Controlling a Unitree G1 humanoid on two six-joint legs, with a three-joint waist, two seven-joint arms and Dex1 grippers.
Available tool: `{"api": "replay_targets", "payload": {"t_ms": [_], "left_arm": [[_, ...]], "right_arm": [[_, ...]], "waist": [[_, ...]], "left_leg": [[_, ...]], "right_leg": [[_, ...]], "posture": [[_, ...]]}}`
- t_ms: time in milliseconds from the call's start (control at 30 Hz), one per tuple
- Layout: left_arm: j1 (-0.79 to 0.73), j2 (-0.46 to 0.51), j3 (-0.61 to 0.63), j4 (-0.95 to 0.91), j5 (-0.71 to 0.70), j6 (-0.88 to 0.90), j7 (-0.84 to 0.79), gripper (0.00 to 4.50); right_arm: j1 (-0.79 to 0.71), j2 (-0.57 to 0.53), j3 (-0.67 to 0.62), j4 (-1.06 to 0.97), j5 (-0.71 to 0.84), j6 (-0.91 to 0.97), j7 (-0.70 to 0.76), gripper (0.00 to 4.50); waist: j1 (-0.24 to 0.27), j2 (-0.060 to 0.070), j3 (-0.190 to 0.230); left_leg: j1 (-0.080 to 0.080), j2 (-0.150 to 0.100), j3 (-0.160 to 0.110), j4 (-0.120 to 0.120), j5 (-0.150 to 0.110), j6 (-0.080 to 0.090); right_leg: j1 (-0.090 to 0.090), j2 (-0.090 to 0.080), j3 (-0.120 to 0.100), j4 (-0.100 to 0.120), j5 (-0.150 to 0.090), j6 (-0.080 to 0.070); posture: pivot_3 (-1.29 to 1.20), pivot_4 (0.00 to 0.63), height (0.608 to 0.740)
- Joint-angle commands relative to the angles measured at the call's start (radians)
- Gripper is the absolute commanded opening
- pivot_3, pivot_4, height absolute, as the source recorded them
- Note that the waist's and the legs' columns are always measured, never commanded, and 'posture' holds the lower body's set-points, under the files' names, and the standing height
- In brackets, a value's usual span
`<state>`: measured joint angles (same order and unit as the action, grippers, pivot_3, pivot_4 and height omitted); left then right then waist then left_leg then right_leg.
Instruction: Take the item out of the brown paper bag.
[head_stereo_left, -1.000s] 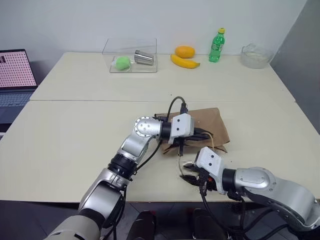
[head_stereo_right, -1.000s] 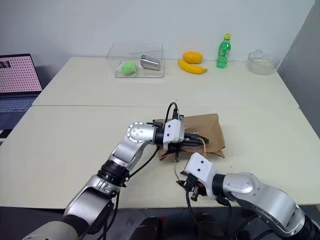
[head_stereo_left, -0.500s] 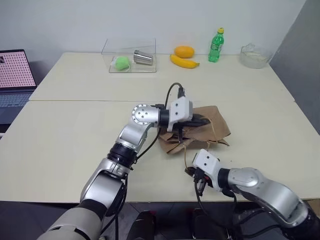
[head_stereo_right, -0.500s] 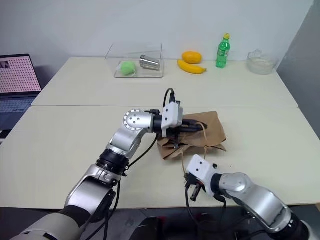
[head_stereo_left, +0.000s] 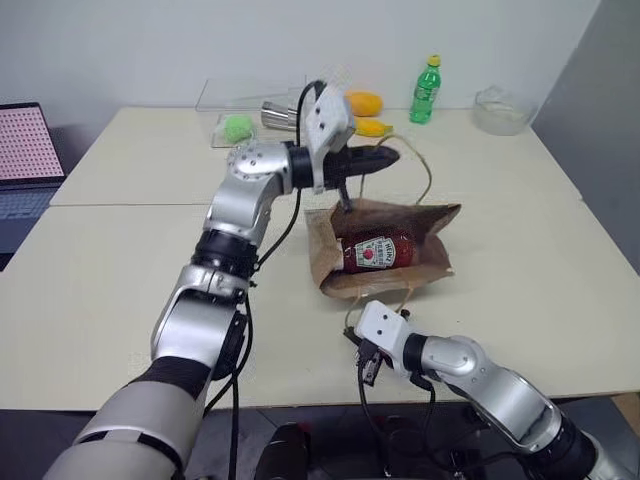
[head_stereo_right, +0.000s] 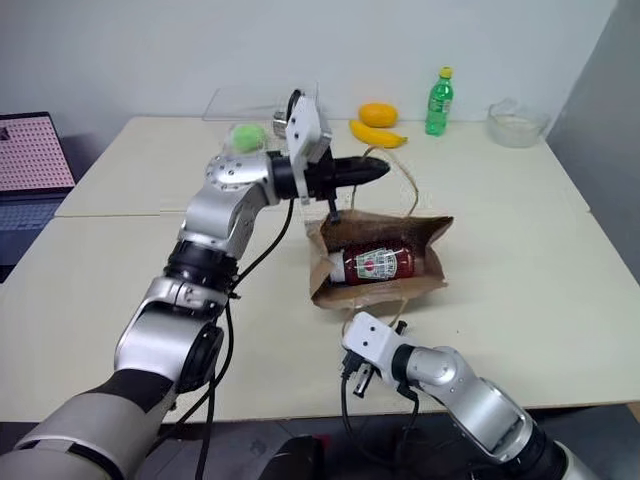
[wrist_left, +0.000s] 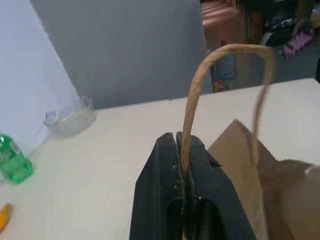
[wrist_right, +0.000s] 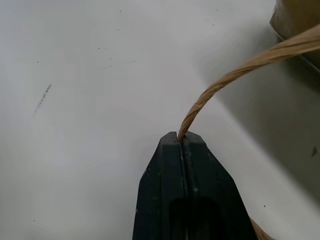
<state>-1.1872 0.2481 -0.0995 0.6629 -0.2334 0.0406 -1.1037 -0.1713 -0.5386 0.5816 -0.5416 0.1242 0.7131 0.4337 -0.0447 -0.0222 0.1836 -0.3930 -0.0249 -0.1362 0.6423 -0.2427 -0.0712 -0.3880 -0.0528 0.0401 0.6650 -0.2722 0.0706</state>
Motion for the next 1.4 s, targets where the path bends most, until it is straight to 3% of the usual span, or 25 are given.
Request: {"api": "replay_targets", "payload": {"t_ms": [33,267,300,367,500,600,767,900,967,1133,1333,1400], "left_arm": [[-0.062,-0.018,0.034,0.058,-0.024,-0.05,-0.039,0.0],[-0.011,-0.03,0.027,-0.051,-0.09,0.035,-0.17,0.0],[0.004,-0.029,0.025,-0.079,-0.097,0.053,-0.179,0.0],[0.031,-0.031,0.024,-0.13,-0.104,0.084,-0.177,0.0],[0.083,-0.032,0.015,-0.23,-0.129,0.161,-0.193,0.0],[0.105,-0.025,0.012,-0.277,-0.144,0.203,-0.206,0.0],[0.115,-0.012,0.019,-0.315,-0.179,0.263,-0.222,0.0],[0.11,0.008,0.034,-0.347,-0.223,0.332,-0.234,0.0],[0.108,0.021,0.038,-0.351,-0.233,0.346,-0.237,0.0],[0.091,0.043,0.055,-0.337,-0.244,0.367,-0.219,0.0],[0.094,0.056,0.057,-0.354,-0.251,0.38,-0.198,0.0],[0.097,0.057,0.057,-0.359,-0.251,0.381,-0.19,0.0]], "right_arm": [[0.054,-0.025,-0.02,-0.017,-0.013,0.069,0.004,0.04],[0.14,-0.047,-0.215,-0.191,0.05,0.095,0.016,0.04],[0.148,-0.051,-0.24,-0.214,0.058,0.106,0.019,0.2],[0.165,-0.066,-0.28,-0.265,0.073,0.131,0.03,0.61],[0.217,-0.06,-0.424,-0.427,0.19,0.229,0.051,2.09],[0.291,-0.128,-0.543,-0.502,0.343,0.236,0.097,3.04],[0.373,-0.297,-0.833,-0.506,0.735,0.17,0.072,3.04],[0.282,-0.403,-0.945,-0.506,1.001,0.164,-0.022,3.04],[0.181,-0.429,-0.895,-0.479,1.001,0.191,-0.083,3.04],[-0.161,-0.371,-0.581,-0.301,0.774,0.257,-0.165,3.04],[-0.38,-0.296,-0.318,-0.097,0.515,0.233,-0.103,3.04],[-0.43,-0.285,-0.243,-0.036,0.419,0.198,-0.07,3.66]], "waist": [[0.002,0.0,0.0],[0.007,0.0,0.0],[0.008,0.0,0.0],[0.01,0.0,0.0],[0.01,0.0,0.0],[0.012,0.0,0.0],[0.012,0.0,0.001],[0.008,0.0,0.001],[0.008,0.0,0.001],[0.004,0.0,0.001],[0.008,0.0,0.002],[0.009,0.0,0.002]], "left_leg": [[0.0,0.0,0.0,0.0,0.0,0.0],[-0.002,-0.001,0.0,0.0,0.0,0.0],[-0.002,-0.001,0.0,0.0,0.0,0.0],[-0.002,0.0,0.0,0.0,0.0,0.001],[-0.002,0.0,0.0,0.0,0.0,0.001],[-0.002,0.0,0.0,0.0,0.0,0.001],[-0.002,-0.001,0.001,0.002,0.0,0.001],[-0.001,0.001,0.002,0.001,0.0,0.001],[-0.001,0.001,0.001,0.001,0.0,0.001],[-0.002,0.001,0.001,0.001,0.0,0.001],[-0.004,0.0,0.001,0.001,0.0,0.001],[-0.006,0.0,0.0,0.001,0.0,0.001]], "right_leg": [[0.0,0.0,0.0,0.0,0.0,0.0],[-0.001,-0.001,0.0,0.0,0.0,0.0],[-0.001,-0.001,0.0,0.0,0.001,0.0],[-0.001,0.0,0.0,0.0,0.002,-0.002],[-0.001,0.0,0.0,0.0,0.002,-0.002],[-0.001,0.0,0.0,0.0,0.002,-0.002],[0.0,-0.001,0.001,0.0,0.002,-0.002],[0.0,0.0,0.001,0.0,0.002,-0.002],[0.0,0.0,0.001,0.0,0.002,-0.002],[0.0,0.0,0.001,-0.001,0.002,-0.002],[-0.003,0.0,0.0,-0.001,0.003,-0.002],[-0.004,0.0,0.0,-0.001,0.003,-0.002]], "posture": [[0.0,0.15,0.74],[0.0,0.15,0.74],[0.0,0.15,0.74],[0.0,0.15,0.74],[0.0,0.15,0.74],[0.0,0.15,0.74],[0.0,0.15,0.74],[0.0,0.15,0.74],[0.0,0.15,0.74],[0.0,0.15,0.74],[0.0,0.15,0.74],[0.0,0.15,0.74]]}}
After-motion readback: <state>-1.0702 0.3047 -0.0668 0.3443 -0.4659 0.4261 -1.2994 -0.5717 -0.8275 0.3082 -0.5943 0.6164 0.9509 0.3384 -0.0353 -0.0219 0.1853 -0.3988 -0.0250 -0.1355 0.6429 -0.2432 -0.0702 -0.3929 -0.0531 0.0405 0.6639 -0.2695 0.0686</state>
